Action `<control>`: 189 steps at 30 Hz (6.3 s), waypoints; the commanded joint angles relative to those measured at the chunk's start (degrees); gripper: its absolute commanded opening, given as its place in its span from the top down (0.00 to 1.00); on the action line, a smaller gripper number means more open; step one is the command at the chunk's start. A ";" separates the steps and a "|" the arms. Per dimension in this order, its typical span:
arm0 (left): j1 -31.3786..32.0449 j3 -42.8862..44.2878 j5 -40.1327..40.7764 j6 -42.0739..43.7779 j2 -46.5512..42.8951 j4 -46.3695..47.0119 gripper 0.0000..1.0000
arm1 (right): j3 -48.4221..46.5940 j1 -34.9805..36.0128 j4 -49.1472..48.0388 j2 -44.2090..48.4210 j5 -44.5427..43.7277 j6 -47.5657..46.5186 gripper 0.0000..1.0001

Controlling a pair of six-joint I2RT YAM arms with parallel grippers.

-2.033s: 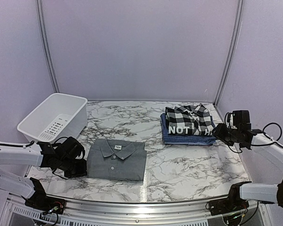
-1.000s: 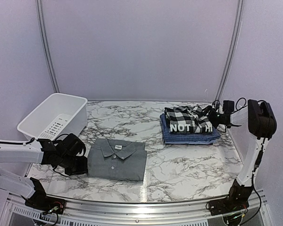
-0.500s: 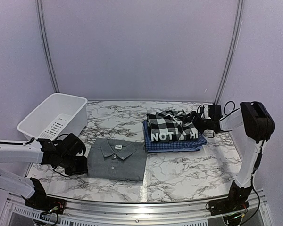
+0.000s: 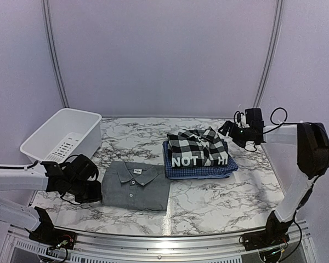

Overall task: Fold and stack the long sleeve shirts
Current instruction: Move the square-folded shirt to the center of the board, then pick up the square-folded shirt from the center of the board, then place the square-folded shirt on the rectangle-folded shirt.

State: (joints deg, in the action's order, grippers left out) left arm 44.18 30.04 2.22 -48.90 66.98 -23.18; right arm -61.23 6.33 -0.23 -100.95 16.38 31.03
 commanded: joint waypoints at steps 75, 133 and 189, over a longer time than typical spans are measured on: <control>-6.04 -10.88 5.63 -7.07 -4.38 10.14 0.80 | -13.34 58.79 14.02 -16.61 -19.42 9.88 0.59; 1.37 38.60 1.19 -1.10 11.79 1.43 1.00 | -28.18 37.91 36.03 6.64 -23.97 -13.12 1.00; 2.14 67.76 -3.43 3.31 50.25 5.24 0.56 | -13.79 20.34 33.68 16.88 -25.98 -16.52 0.34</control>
State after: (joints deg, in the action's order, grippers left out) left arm 46.72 99.22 -1.52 -46.85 117.99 -18.24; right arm -72.05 21.34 34.02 -84.44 -7.40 12.82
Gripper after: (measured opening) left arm 0.441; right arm 0.635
